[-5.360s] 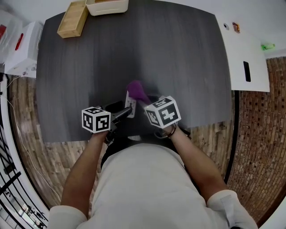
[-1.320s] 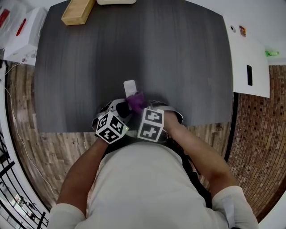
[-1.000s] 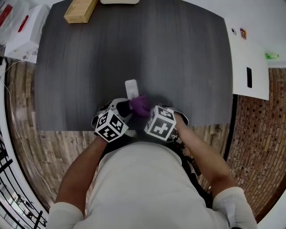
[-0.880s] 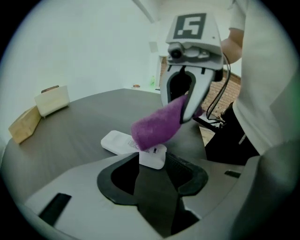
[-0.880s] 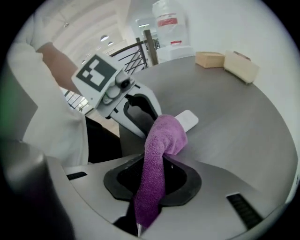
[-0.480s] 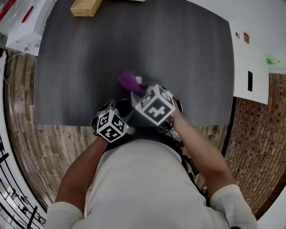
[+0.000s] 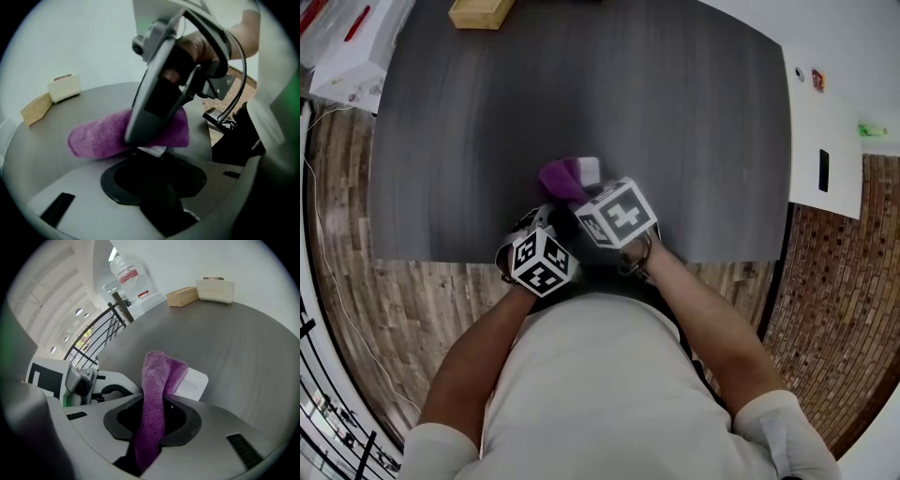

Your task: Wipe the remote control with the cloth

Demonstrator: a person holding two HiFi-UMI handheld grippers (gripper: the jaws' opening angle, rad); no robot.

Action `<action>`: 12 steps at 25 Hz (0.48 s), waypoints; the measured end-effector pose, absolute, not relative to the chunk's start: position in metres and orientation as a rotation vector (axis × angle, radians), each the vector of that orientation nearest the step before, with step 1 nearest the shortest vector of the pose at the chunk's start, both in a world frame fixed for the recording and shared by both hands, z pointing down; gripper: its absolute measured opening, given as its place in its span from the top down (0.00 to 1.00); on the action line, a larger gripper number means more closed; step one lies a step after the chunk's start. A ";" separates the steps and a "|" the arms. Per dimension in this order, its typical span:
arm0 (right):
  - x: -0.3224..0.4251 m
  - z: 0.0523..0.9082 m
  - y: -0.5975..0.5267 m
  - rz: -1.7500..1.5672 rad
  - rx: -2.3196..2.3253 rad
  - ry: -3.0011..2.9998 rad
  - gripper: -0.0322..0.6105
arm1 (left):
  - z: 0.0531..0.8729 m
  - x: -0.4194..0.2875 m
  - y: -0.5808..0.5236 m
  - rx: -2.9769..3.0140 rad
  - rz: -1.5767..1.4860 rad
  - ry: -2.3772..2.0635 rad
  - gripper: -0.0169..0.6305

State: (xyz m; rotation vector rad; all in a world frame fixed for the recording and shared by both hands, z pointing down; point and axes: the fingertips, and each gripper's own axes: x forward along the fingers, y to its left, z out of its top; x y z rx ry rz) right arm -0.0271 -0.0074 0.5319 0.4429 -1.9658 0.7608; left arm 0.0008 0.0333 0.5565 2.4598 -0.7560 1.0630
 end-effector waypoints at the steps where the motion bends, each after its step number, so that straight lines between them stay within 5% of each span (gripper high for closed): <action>1: -0.025 0.532 -0.003 0.777 0.439 -1.967 0.81 | 0.557 0.001 0.033 2.456 1.059 -0.756 0.75; 12: -0.011 0.529 0.032 1.015 0.454 -1.966 0.81 | 0.556 -0.003 0.029 2.436 1.042 -0.775 0.82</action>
